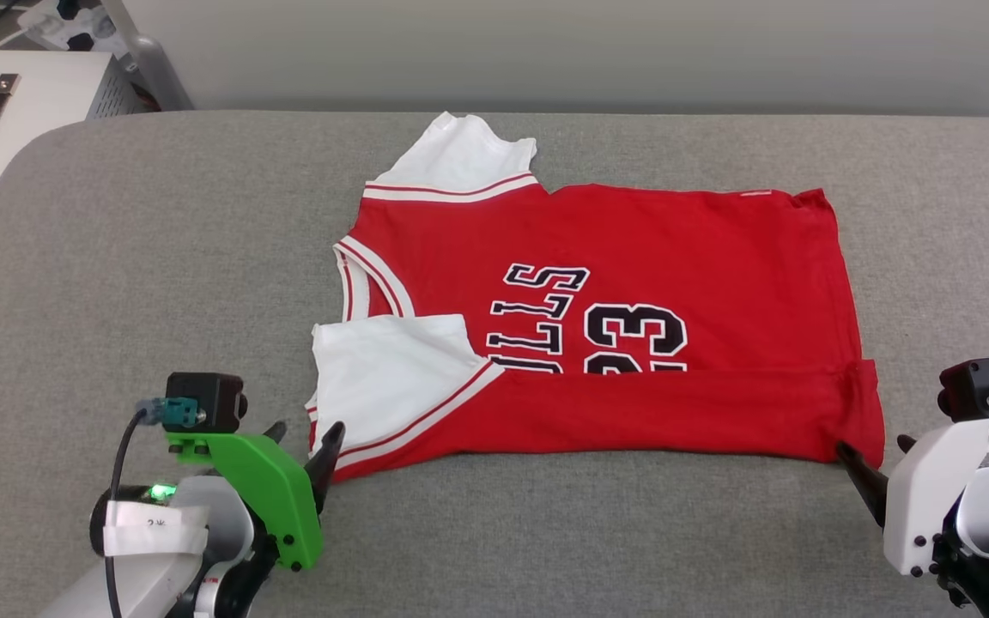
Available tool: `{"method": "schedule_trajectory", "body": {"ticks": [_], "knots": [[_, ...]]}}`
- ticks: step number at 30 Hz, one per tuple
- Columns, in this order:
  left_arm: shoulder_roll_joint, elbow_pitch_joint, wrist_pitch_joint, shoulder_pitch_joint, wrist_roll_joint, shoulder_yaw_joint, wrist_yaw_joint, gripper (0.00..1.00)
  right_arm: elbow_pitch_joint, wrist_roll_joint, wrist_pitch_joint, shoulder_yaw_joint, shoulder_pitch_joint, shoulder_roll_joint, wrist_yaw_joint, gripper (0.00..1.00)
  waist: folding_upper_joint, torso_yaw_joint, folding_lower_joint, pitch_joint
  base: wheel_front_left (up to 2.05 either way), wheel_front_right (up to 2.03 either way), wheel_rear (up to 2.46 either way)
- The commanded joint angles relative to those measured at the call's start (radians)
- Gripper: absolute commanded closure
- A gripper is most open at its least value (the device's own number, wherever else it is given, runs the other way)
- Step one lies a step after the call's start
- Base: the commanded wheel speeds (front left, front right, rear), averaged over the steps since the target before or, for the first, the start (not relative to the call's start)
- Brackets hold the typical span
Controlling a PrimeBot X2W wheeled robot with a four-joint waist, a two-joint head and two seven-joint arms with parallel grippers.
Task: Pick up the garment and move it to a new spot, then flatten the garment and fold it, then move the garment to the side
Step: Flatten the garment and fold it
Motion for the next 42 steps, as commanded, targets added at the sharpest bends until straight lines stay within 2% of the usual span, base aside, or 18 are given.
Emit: {"method": "schedule_trajectory", "body": {"ticks": [1,7,15,22,28,29,30,31,37,42], "knots": [[0.018,-0.018,0.015,0.014,0.007,0.001,0.026,0.00,-0.030,-0.015,0.022,-0.008,0.010,0.014,-0.001,0.00,0.0000,-0.007,0.0000,0.023,0.00,0.00,0.00],[0.033,-0.040,0.066,0.012,0.020,-0.014,0.081,0.00,-0.097,-0.039,0.068,-0.020,0.014,0.042,-0.001,0.00,0.0000,-0.025,0.0000,0.059,0.00,0.00,0.00],[0.030,0.019,0.093,-0.005,0.035,-0.030,0.104,0.00,-0.118,-0.044,0.075,-0.018,0.009,0.049,-0.001,0.00,0.0000,-0.048,0.0000,0.099,0.00,0.00,0.00],[0.015,0.088,0.072,-0.021,0.034,-0.021,0.097,0.00,-0.121,-0.041,0.070,-0.013,0.005,0.052,-0.001,0.00,0.0000,-0.061,0.0000,0.128,0.00,0.00,0.00],[0.001,0.152,0.102,-0.023,0.020,-0.047,0.062,0.00,-0.117,-0.044,0.065,-0.012,0.006,0.047,-0.001,0.00,0.0000,-0.068,0.0000,0.143,0.00,0.00,0.00],[-0.004,0.165,0.116,-0.020,0.010,-0.053,0.051,0.18,-0.114,-0.044,0.064,-0.012,0.005,0.048,-0.001,0.00,0.0000,-0.068,0.0000,0.142,0.00,0.00,0.00],[-0.009,0.173,0.123,-0.018,0.001,-0.056,0.042,0.54,-0.112,-0.044,0.063,-0.012,0.004,0.048,-0.001,0.00,0.0000,-0.068,0.0000,0.140,0.00,0.00,0.00],[-0.014,0.181,0.127,-0.015,-0.007,-0.058,0.032,1.00,-0.109,-0.046,0.062,-0.012,0.003,0.048,-0.001,0.00,0.0000,-0.067,0.0000,0.136,0.00,0.00,0.00],[-0.025,0.191,0.104,-0.004,-0.018,-0.059,-0.003,1.00,-0.093,-0.055,0.066,-0.018,0.004,0.038,-0.001,0.00,0.0000,-0.048,0.0000,0.096,0.00,0.00,0.00],[-0.012,0.124,0.061,-0.017,0.000,-0.039,0.001,1.00,-0.062,-0.071,0.075,-0.029,-0.013,0.027,-0.001,0.00,0.0000,-0.023,0.0000,0.065,0.00,0.00,0.00]]}}
